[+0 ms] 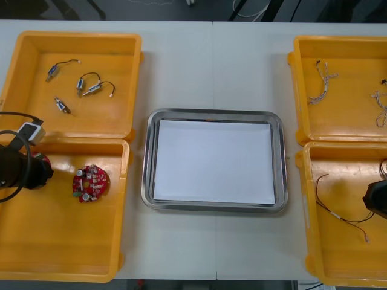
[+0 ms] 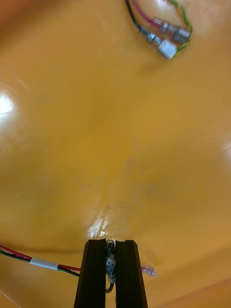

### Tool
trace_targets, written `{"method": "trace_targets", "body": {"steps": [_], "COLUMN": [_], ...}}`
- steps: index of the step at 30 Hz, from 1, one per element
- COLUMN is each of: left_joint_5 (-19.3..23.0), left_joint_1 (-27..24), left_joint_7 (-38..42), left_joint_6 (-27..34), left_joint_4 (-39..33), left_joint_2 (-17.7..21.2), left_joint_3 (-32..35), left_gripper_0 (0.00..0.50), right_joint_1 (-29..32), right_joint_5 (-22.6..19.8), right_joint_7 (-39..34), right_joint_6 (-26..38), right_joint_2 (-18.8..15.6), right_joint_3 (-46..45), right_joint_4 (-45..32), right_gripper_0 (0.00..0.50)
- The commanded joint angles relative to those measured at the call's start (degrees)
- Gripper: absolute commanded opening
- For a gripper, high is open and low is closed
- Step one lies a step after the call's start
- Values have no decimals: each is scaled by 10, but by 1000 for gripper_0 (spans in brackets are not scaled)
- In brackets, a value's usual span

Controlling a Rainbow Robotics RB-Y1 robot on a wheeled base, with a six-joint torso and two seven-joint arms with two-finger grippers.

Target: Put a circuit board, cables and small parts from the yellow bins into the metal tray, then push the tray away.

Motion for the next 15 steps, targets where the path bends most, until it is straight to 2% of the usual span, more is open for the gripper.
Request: {"method": "trace_targets", "body": {"steps": [1, 3, 4, 5, 6, 7, 8, 15], "left_joint_5": [-3, -1, -1, -1, 0, 0, 0, 2], "left_joint_1": [-16, -16, -16, -16, -15, -15, -16, -15], "left_joint_7": [-34, -35, -36, -36, -36, -37, -38, -39], "left_joint_6": [-6, -6, -6, -6, -6, -6, -6, -5], "left_joint_4": [1, 1, 1, 1, 1, 1, 0, 0], "left_joint_2": [26, 26, 26, 26, 26, 26, 26, 26], "left_joint_3": [-6, -6, -6, -6, -6, -6, -6, -6], "left_gripper_0": [401, 396, 359, 237, 83, 13, 0, 0], "right_joint_1": [-10, -10, -9, -8, -6, -5, -3, 17], "right_joint_5": [-8, -9, -9, -8, -8, -8, -8, 1], "right_joint_7": [-12, -11, -11, -13, -14, -13, -13, -11], "right_joint_6": [6, 6, 6, 6, 6, 6, 6, 6], "right_joint_2": [-40, -52, -55, -59, -64, -66, -70, -95], "right_joint_3": [-29, -31, -32, -33, -35, -36, -38, -48], "right_joint_4": [-18, -18, -18, -18, -18, -18, -17, -17], "right_gripper_0": [0, 0, 0, 0, 0, 0, 0, 0]}}
